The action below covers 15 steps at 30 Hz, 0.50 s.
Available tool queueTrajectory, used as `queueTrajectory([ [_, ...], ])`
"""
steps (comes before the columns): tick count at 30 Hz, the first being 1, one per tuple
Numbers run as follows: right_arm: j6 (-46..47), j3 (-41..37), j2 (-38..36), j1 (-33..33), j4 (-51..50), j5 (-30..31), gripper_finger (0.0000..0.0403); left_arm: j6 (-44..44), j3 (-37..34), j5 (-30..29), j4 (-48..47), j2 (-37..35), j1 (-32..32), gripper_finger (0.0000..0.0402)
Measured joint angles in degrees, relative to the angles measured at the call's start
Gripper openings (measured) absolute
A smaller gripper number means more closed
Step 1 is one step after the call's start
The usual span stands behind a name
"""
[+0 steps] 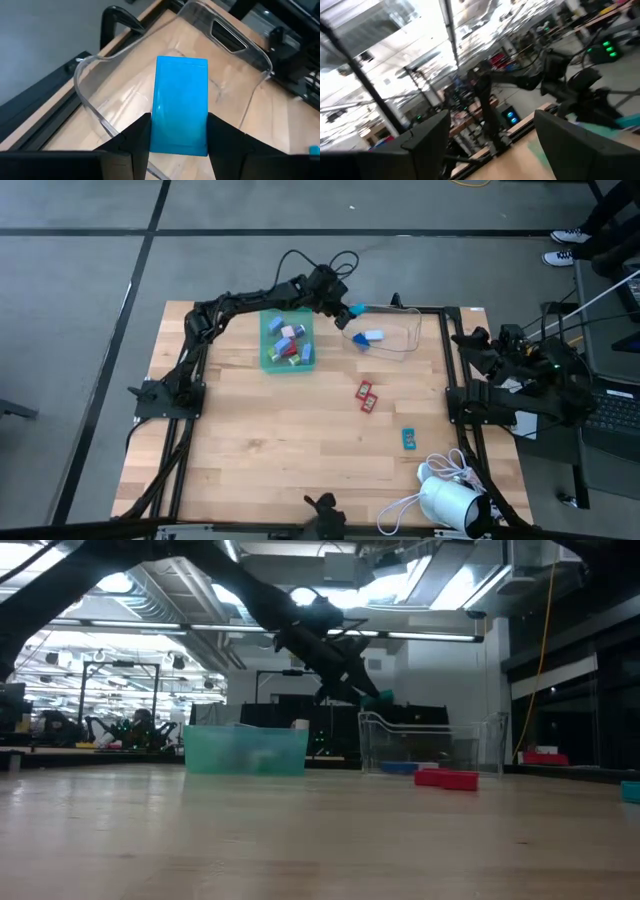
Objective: Pick & Place Office items
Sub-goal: Put the left light blue digital clock into the transparent bin, then put the light blue digital clock into the transparent bin
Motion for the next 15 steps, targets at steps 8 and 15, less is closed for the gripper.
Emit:
queueTrajectory([
  [8, 0.0, 0.0, 0.6, 0.0, 1.4, 8.9, 0.0292, 3.9, 0.0, 2.9, 1.9, 0.9, 0.0, 0.0269],
  [15, 1.6, 0.0, 3.2, 0.0, 2.1, 11.9, 0.0292, 4.6, 0.0, 3.1, 3.6, -0.5, -2.5, 0.0298],
])
